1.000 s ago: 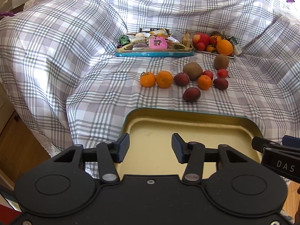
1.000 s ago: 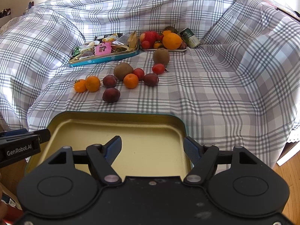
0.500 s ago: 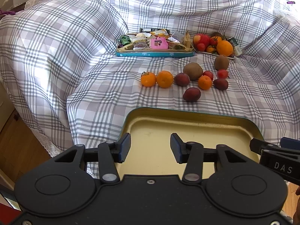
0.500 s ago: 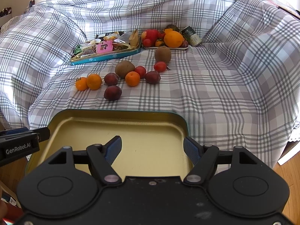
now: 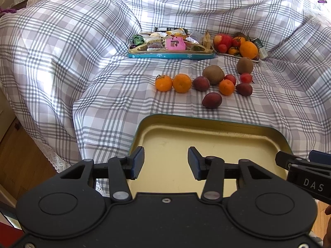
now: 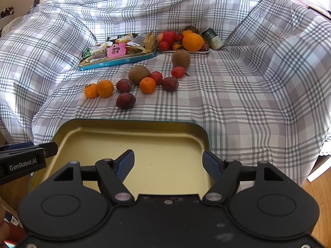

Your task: Organize fruits

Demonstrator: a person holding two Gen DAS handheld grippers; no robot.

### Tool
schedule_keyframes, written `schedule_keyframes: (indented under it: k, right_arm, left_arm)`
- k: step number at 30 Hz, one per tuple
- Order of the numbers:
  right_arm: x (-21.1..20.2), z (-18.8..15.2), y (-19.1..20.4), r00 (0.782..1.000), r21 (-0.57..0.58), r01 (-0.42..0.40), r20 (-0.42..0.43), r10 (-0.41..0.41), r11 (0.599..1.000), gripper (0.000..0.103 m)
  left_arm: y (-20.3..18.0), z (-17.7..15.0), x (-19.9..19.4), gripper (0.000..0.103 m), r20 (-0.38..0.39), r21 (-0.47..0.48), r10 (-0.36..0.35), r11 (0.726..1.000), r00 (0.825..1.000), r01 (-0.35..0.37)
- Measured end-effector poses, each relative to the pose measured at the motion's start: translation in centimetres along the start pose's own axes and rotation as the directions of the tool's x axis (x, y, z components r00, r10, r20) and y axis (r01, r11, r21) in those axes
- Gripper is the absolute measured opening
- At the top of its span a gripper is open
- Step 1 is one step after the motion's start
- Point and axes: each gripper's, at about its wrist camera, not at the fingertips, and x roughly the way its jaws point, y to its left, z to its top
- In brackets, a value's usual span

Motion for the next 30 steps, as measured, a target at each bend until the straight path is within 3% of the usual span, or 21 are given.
schedule_keyframes:
  k: [24,26,30]
  right_arm:
    - [0.20,-0.07,0.08,0.999,-0.005,-0.034,-0.021,0.034,0.999,0.073]
    - [0.25,-0.07,0.01,0.999,-0.001,-0.038,-0.022,0.038,0.999,0.073]
    - [0.25,-0.06,-0.03,0.999,-0.003,-0.040,-0.014,0.040,0.999,0.073]
  left_arm:
    - [0.37,-0.13,0.47,0.054,-0.025,-0.025,-0.007,1.000,1.000,0.006]
    - [0.45,-0.14,0.52,0.048,-0.029,-0.028,-0.022,0.999,0.999,0.021]
    - [0.45,-0.19,0.68,0.048,-0.039,-0.032,-0.041,0.999,0.998,0.040]
